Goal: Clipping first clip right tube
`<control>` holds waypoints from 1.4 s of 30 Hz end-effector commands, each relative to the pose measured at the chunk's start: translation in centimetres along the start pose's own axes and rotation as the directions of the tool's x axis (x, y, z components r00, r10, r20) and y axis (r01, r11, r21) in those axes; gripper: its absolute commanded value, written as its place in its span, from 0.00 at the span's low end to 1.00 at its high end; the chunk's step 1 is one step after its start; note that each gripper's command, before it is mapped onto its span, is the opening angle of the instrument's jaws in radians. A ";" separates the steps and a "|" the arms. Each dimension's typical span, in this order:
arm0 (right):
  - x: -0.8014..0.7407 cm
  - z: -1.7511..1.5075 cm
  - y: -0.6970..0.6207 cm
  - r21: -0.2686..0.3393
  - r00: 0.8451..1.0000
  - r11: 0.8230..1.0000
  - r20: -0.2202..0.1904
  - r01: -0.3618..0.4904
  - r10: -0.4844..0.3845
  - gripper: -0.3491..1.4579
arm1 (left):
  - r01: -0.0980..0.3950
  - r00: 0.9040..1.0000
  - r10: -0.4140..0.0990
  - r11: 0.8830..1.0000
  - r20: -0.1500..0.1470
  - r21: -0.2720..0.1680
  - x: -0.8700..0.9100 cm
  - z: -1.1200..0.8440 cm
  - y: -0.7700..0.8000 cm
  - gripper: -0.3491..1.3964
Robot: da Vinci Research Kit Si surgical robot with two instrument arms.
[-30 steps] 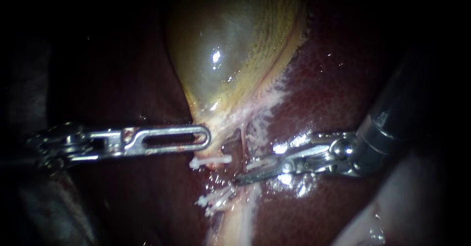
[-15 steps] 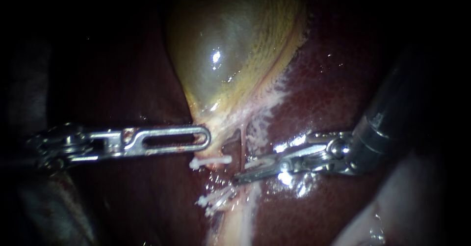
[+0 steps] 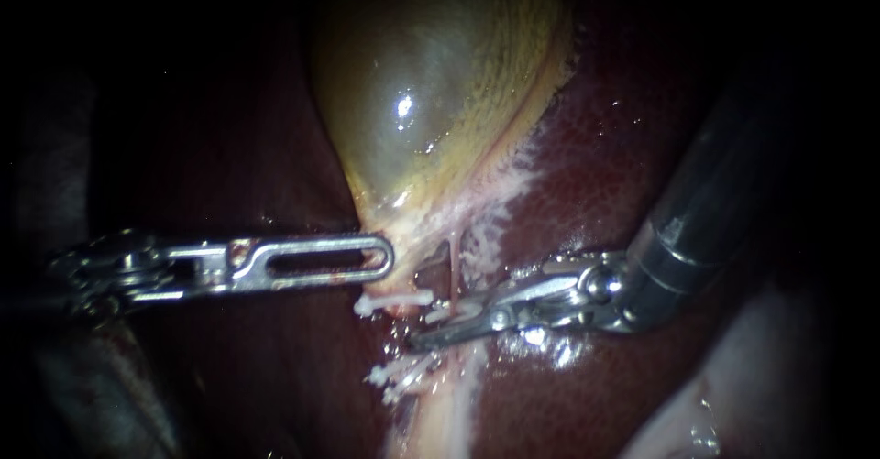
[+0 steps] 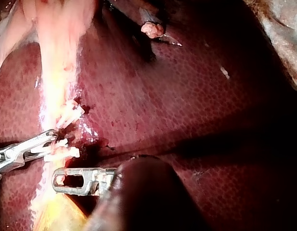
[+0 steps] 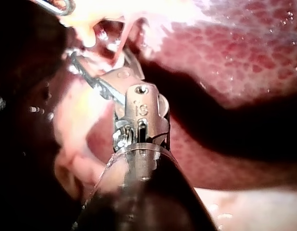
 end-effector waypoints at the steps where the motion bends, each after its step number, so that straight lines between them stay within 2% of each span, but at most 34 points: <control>1: 0.00 0.00 -0.01 0.001 1.000 1.000 0.000 0.001 -0.001 0.49 | -0.001 1.000 0.001 1.000 0.001 0.000 0.00 0.00 -0.01 0.00; 15: -0.08 -0.03 -0.12 0.014 1.000 1.000 0.011 -0.012 0.011 0.45 | -0.001 1.000 0.001 1.000 0.001 0.000 0.00 0.01 -0.03 0.00; 27: -0.13 -0.03 -0.13 0.020 1.000 1.000 0.016 -0.017 0.017 0.38 | -0.002 1.000 0.002 1.000 0.000 0.000 0.00 0.01 -0.03 0.00; 32: -0.17 -0.04 -0.11 0.030 1.000 1.000 0.025 -0.009 0.008 0.30 | -0.002 1.000 0.002 1.000 0.000 0.000 -0.01 0.02 -0.04 0.00; 38: -0.20 -0.08 -0.07 0.026 0.999 1.000 0.042 -0.004 0.003 0.08 | -0.003 1.000 0.003 1.000 0.000 0.000 -0.01 0.02 -0.06 0.00; 41: -0.21 -0.10 -0.05 0.017 0.999 1.000 0.054 -0.004 0.003 0.00 | -0.003 1.000 0.003 1.000 0.000 0.000 -0.01 0.02 -0.06 0.00; 42: -0.21 -0.10 -0.04 0.017 0.999 1.000 0.054 -0.004 0.003 0.00 | -0.003 1.000 0.003 1.000 0.000 0.000 -0.01 0.03 -0.06 0.00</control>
